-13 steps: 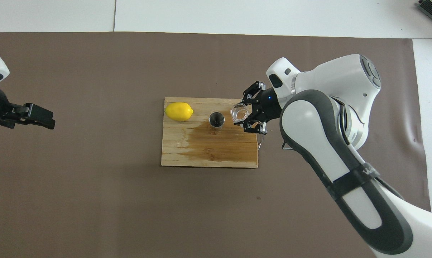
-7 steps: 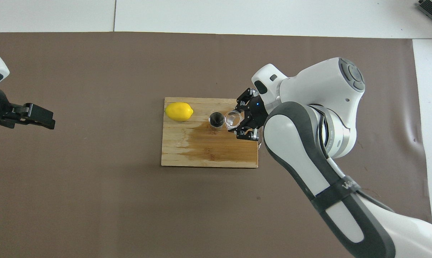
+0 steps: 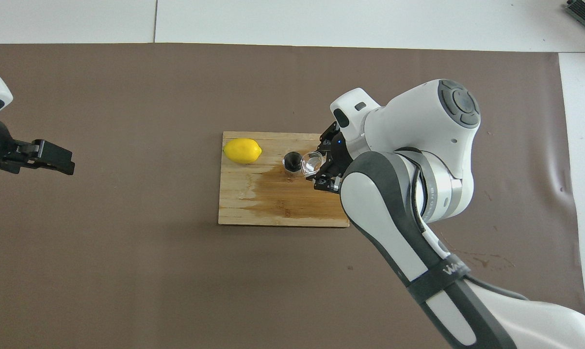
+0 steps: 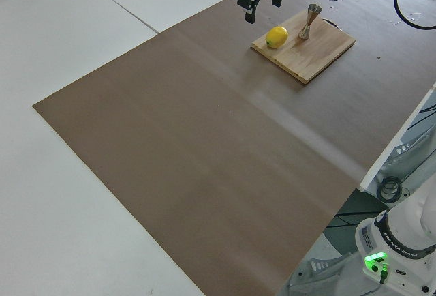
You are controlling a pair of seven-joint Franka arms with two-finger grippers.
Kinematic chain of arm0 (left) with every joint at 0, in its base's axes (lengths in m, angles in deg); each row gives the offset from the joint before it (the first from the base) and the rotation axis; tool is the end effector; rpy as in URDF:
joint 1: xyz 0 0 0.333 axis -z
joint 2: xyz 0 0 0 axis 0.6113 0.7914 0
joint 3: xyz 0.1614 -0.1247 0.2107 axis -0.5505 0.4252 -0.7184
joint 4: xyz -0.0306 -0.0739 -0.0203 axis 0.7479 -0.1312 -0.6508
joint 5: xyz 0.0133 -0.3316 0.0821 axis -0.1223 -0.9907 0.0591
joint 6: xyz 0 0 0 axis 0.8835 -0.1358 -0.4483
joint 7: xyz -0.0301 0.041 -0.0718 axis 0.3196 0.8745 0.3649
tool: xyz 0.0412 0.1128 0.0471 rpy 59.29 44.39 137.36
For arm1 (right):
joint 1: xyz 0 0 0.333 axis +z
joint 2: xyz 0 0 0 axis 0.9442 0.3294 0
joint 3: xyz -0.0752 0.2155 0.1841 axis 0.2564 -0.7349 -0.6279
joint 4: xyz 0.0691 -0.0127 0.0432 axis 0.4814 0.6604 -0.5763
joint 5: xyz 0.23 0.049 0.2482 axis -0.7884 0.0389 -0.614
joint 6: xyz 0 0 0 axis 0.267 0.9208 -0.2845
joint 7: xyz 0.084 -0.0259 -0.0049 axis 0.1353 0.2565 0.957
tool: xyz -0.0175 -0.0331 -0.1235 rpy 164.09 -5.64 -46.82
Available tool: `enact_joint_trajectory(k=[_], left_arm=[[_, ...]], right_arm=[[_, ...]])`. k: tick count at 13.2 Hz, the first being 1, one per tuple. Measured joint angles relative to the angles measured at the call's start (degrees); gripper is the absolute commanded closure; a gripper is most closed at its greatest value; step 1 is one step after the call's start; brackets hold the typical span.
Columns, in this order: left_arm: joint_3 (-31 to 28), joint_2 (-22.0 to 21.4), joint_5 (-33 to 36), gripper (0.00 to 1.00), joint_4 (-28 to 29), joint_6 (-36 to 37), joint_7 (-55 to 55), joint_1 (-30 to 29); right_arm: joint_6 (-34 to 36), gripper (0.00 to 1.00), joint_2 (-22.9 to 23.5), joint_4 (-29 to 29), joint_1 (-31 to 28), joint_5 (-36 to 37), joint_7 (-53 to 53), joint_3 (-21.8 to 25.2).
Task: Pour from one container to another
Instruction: 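Tilt the clear glass over the metal cup with the right gripper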
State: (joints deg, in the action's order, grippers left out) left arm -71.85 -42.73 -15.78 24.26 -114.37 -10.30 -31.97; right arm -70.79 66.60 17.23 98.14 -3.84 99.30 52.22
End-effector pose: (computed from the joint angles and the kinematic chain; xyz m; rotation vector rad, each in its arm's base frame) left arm 0.4976 -0.0320 0.5565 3.1050 -0.1462 -0.1570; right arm 0.5323 0.2683 0.4206 -2.1223 -1.7317 -0.3250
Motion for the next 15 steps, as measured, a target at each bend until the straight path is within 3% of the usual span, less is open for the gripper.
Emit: enact_joint_trajectory(k=[15], left_arm=[[0.0,0.0,0.0,0.0,0.0,0.0,0.0,0.0]], right_arm=[[0.14,0.72,0.19,-0.95,2.59,8.92,-10.53,-0.01]])
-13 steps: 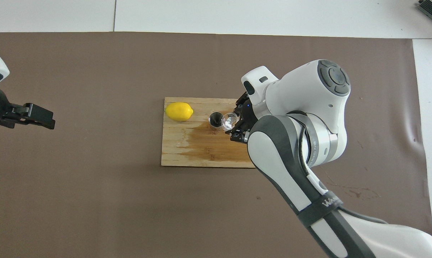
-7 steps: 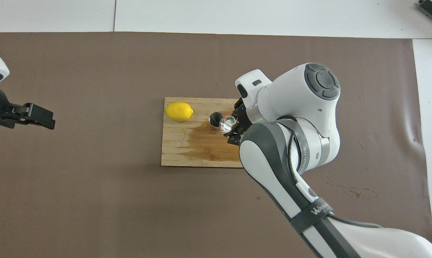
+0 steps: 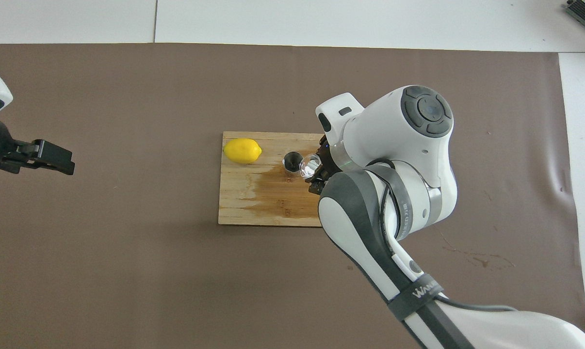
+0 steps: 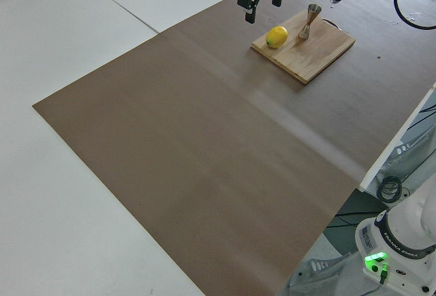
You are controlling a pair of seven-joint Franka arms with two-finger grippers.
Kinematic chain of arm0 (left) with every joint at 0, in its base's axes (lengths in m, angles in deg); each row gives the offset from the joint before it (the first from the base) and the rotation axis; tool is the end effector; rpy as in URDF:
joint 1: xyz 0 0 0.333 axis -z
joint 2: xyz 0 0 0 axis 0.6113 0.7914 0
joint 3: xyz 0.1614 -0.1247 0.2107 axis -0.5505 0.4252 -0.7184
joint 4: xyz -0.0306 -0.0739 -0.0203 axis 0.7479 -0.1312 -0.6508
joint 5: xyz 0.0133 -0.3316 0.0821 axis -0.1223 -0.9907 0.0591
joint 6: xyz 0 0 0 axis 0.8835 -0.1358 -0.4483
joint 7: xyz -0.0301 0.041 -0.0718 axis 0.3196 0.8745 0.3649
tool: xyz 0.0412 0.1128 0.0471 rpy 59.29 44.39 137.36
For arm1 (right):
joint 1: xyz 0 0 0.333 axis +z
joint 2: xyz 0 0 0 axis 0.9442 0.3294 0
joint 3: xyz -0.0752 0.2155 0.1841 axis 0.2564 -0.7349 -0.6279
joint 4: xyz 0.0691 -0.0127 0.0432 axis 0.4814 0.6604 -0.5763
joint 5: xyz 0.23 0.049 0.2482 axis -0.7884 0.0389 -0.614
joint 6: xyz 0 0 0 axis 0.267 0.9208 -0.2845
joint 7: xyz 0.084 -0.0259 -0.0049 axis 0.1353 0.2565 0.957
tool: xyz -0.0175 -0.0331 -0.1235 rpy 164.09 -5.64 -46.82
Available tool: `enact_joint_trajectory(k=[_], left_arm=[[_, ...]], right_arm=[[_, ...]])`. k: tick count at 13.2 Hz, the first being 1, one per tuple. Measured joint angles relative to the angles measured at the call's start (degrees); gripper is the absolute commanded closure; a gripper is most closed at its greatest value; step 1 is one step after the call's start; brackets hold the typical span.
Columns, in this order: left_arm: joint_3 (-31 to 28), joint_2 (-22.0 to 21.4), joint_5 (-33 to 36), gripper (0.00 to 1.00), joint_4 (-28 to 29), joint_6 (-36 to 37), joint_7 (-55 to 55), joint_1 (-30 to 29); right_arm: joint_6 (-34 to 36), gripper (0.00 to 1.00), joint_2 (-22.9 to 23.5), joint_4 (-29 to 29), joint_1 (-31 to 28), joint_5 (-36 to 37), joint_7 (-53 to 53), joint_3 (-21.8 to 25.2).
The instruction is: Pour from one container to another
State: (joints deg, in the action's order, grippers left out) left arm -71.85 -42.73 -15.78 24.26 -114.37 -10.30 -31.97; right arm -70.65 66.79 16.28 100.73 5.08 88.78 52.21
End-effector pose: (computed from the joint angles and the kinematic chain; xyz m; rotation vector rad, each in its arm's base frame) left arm 0.4976 -0.0320 0.5565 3.1050 -0.1462 -0.1570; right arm 0.5248 0.2834 0.4215 -2.2745 -1.7349 -0.2307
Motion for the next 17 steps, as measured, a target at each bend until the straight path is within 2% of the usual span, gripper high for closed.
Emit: enact_joint_trajectory(k=[17], left_arm=[[0.0,0.0,0.0,0.0,0.0,0.0,0.0,0.0]], right_arm=[[10.08,0.73,7.42,-11.72,0.95,6.7,-5.67,0.06]])
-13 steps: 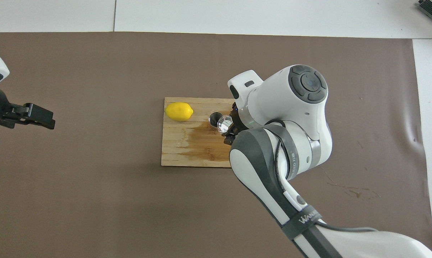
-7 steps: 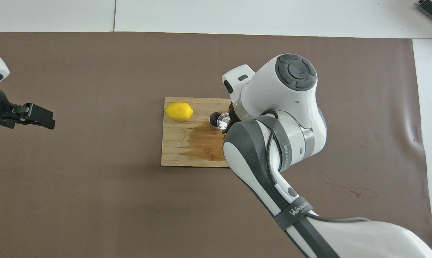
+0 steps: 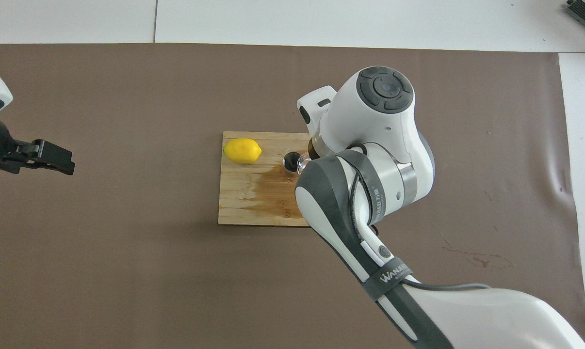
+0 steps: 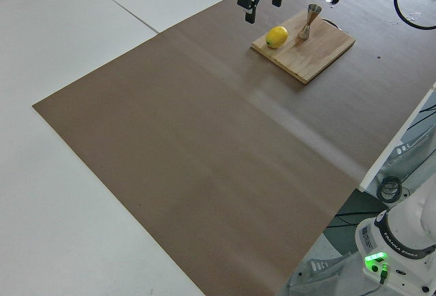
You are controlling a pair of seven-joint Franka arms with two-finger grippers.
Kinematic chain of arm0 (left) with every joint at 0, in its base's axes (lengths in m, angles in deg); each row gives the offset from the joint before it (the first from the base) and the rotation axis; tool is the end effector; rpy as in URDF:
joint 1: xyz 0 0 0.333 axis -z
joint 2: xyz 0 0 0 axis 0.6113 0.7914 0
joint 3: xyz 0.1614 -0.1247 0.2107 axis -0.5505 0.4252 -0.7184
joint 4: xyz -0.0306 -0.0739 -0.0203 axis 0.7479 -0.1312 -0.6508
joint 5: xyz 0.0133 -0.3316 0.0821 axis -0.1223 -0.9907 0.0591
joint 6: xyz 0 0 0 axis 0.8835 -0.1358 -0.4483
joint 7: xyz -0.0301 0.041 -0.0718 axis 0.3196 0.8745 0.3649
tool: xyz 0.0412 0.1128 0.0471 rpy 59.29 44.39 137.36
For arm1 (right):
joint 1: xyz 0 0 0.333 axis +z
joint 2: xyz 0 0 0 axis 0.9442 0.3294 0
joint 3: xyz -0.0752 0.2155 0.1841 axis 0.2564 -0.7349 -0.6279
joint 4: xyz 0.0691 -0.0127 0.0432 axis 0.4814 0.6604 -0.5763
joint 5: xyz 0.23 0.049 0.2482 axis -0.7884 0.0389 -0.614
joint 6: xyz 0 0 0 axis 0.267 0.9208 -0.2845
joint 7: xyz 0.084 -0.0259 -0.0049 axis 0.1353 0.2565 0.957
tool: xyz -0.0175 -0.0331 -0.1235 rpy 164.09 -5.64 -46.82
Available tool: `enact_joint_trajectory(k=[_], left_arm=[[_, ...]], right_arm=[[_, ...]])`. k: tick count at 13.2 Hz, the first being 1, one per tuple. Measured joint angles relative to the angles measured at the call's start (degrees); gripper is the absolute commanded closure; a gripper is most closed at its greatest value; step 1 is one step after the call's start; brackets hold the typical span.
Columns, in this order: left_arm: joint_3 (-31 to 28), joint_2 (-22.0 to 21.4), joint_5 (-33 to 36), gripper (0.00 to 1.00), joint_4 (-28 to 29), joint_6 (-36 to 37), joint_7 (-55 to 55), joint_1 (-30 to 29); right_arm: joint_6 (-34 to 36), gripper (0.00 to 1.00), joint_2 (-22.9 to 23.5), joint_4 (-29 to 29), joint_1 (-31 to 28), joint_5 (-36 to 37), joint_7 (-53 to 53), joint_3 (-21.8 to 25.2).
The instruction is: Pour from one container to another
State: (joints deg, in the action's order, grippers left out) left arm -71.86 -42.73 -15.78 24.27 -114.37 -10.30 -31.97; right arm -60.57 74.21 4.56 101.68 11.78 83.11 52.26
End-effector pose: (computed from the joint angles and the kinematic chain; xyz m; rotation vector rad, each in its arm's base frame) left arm 0.4976 -0.0319 0.5565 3.1050 -0.1460 -0.1572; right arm 0.5395 0.3013 0.4134 -2.3391 -1.7811 -0.0344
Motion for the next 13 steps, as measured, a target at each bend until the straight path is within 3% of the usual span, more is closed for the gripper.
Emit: enact_joint_trajectory(k=[13], left_arm=[[0.0,0.0,0.0,0.0,0.0,0.0,0.0,0.0]], right_arm=[[5.62,0.74,4.17,-7.25,2.0,4.69,-2.47,-0.02]])
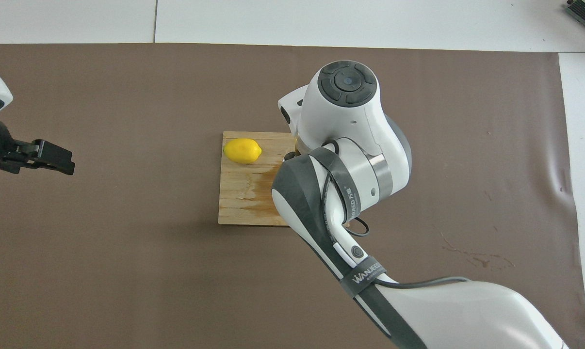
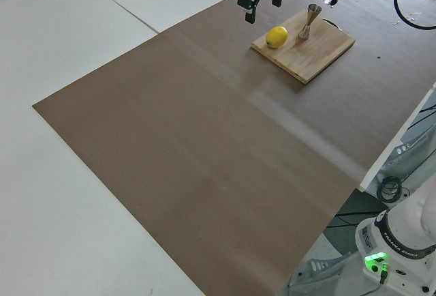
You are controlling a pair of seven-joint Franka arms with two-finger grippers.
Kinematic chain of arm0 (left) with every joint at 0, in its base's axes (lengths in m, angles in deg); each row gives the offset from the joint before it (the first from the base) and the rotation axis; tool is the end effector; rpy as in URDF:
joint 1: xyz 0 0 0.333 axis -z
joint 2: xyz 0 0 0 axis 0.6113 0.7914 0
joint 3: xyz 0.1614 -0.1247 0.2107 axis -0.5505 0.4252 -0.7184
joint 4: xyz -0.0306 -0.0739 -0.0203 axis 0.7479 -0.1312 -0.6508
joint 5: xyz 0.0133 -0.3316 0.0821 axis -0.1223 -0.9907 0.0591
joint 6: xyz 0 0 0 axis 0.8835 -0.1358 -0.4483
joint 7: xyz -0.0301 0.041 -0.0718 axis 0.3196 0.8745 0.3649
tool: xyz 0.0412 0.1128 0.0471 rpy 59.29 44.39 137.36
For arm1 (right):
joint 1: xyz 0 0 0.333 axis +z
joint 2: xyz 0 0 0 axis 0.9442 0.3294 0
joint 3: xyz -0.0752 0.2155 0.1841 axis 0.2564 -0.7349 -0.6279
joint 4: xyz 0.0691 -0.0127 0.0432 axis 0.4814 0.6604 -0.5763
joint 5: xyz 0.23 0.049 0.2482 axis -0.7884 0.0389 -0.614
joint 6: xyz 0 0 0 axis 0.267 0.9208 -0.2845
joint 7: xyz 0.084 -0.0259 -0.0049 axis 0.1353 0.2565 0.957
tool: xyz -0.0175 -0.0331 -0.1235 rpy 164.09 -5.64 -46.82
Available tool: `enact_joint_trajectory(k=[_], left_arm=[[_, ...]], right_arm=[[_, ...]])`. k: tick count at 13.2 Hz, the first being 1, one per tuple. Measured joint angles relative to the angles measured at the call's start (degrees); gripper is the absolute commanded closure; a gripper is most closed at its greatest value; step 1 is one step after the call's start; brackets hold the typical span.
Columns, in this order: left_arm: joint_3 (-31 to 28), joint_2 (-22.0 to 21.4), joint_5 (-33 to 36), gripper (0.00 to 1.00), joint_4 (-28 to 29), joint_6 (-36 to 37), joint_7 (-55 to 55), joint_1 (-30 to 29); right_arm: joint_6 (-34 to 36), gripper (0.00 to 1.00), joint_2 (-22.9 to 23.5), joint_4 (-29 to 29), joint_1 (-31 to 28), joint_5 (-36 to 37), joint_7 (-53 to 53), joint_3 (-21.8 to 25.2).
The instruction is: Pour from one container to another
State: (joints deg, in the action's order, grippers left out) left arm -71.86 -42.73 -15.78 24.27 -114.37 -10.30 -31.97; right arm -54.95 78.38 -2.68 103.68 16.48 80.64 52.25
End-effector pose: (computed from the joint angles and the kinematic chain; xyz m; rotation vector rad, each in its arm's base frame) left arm 0.4976 -0.0319 0.5565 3.1050 -0.1460 -0.1572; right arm 0.5405 0.3219 0.4124 -2.3656 -1.8597 0.0652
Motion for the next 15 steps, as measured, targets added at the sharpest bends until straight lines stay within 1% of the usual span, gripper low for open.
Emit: enact_joint_trajectory(k=[7,15], left_arm=[[0.0,0.0,0.0,0.0,0.0,0.0,0.0,0.0],[0.0,0.0,0.0,0.0,0.0,0.0,0.0,0.0]], right_arm=[[4.67,0.75,2.3,-5.31,0.01,2.24,-1.89,0.06],[6.27,0.76,3.17,-6.44,1.27,4.72,-3.78,0.05]])
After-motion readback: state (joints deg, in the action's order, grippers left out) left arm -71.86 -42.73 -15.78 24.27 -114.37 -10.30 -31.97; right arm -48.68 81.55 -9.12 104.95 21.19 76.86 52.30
